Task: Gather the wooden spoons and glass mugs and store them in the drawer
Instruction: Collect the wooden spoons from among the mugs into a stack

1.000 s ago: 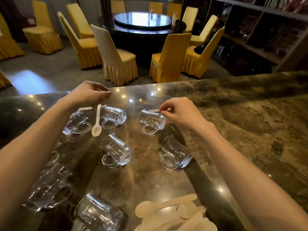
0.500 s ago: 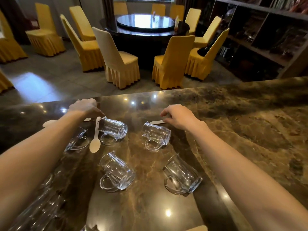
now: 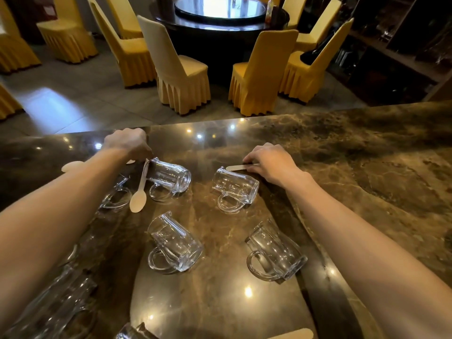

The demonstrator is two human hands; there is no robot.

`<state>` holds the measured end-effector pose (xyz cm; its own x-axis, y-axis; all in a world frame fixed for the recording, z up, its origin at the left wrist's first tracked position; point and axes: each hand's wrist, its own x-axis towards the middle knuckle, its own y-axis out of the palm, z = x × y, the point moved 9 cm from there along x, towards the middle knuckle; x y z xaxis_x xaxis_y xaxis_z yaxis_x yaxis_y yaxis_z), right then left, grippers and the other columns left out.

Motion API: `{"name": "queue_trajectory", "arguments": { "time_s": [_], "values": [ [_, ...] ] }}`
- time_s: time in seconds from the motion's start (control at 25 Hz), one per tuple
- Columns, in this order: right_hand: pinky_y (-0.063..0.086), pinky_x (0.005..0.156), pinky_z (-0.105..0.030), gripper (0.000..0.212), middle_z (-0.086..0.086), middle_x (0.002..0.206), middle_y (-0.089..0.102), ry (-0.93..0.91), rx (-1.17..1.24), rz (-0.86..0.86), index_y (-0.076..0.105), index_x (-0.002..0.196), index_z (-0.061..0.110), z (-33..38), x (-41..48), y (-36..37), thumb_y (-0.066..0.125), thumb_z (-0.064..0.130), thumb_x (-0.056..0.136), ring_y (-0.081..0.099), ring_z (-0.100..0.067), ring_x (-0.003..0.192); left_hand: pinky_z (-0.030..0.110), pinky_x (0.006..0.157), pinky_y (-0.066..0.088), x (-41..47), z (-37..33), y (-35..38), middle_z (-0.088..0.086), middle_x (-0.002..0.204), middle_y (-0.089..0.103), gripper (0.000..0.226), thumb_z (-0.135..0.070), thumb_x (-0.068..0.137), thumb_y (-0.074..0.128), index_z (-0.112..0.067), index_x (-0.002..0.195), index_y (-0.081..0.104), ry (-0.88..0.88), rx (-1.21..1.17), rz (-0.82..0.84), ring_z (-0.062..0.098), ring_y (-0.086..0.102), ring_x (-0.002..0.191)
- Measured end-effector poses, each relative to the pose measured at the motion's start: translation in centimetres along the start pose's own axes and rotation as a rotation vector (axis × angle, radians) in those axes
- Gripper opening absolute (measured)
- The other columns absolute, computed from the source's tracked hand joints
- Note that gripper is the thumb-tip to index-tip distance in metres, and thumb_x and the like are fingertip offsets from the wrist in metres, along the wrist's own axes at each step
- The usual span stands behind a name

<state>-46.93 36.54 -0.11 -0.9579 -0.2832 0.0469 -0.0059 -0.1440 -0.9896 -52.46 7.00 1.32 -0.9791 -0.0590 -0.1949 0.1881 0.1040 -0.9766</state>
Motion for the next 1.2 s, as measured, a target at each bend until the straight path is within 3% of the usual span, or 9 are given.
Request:
{"name": "queue_trajectory", "arguments": {
  "time_s": [0.28,0.4,0.48,0.68,0.8,1.0,1.2],
  "values": [
    [0.03,0.103,-0.039,0.02,0.006,0.105,0.062,0.007,0.023,0.017,0.066,0.107,0.03,0.1,0.2,0.4,0.061,0.028,0.087,0.052,-0.018,0.104,0.031,0.065,0.041,-0.5,0.0,-0.4,0.007,0.076,0.062,0.024,-0.035,0.077,0.069,-0.016,0.071,0.057,-0.012,-0.03,0.005,0.027,0.057,0.076],
    [0.034,0.099,-0.038,0.012,0.007,0.099,0.061,0.023,0.061,-0.021,0.068,0.096,0.029,0.3,-0.2,0.0,0.062,0.025,0.087,0.058,-0.016,0.095,0.028,0.059,0.039,-0.7,0.5,-0.6,0.004,0.067,0.063,0.022,-0.031,0.081,0.066,-0.014,0.067,0.062,-0.014,-0.084,0.0,0.021,0.057,0.065],
    [0.04,0.094,-0.037,0.012,0.006,0.098,0.062,0.03,0.082,-0.06,0.068,0.095,0.027,0.4,-0.6,-0.4,0.062,0.022,0.087,0.06,-0.015,0.092,0.028,0.057,0.039,-0.7,1.0,-0.6,0.008,0.072,0.068,0.022,-0.029,0.082,0.064,-0.011,0.069,0.067,0.004,-0.182,0.019,0.02,0.058,0.062],
    [0.04,0.095,-0.038,0.016,0.003,0.103,0.066,0.033,0.08,-0.147,0.066,0.103,0.025,1.1,-1.5,-2.8,0.06,0.02,0.089,0.06,-0.016,0.097,0.044,0.081,0.054,-0.9,1.8,-2.3,0.015,0.081,0.071,0.022,-0.029,0.082,0.065,-0.009,0.08,0.073,0.057,-0.504,-0.061,0.031,0.065,0.079],
    [0.044,0.096,-0.04,0.016,0.003,0.104,0.068,0.012,0.096,-0.199,0.067,0.103,0.024,2.2,-2.4,-4.9,0.061,0.021,0.088,0.061,-0.016,0.098,0.036,0.077,0.051,-1.4,2.0,-4.2,0.013,0.086,0.071,0.018,-0.031,0.082,0.065,-0.014,0.082,0.072,0.049,-0.614,-0.136,0.025,0.063,0.076],
    [0.046,0.091,-0.04,0.018,0.002,0.103,0.069,-0.035,0.133,-0.262,0.069,0.105,0.023,4.9,-4.6,-8.2,0.061,0.023,0.089,0.062,-0.018,0.095,0.017,0.051,0.049,-3.4,0.6,-7.3,0.006,0.086,0.071,0.017,-0.031,0.083,0.067,-0.015,0.086,0.071,0.096,-0.673,-0.202,0.012,0.06,0.062],
    [0.047,0.086,-0.035,0.018,0.003,0.096,0.069,-0.101,0.213,-0.307,0.071,0.101,0.022,8.6,-7.9,-11.0,0.063,0.03,0.086,0.061,-0.016,0.085,0.023,0.063,0.046,-6.8,0.1,-9.3,-0.001,0.083,0.072,0.014,-0.038,0.08,0.069,-0.024,0.079,0.07,0.116,-0.697,-0.255,0.011,0.062,0.064]
  ]
}}
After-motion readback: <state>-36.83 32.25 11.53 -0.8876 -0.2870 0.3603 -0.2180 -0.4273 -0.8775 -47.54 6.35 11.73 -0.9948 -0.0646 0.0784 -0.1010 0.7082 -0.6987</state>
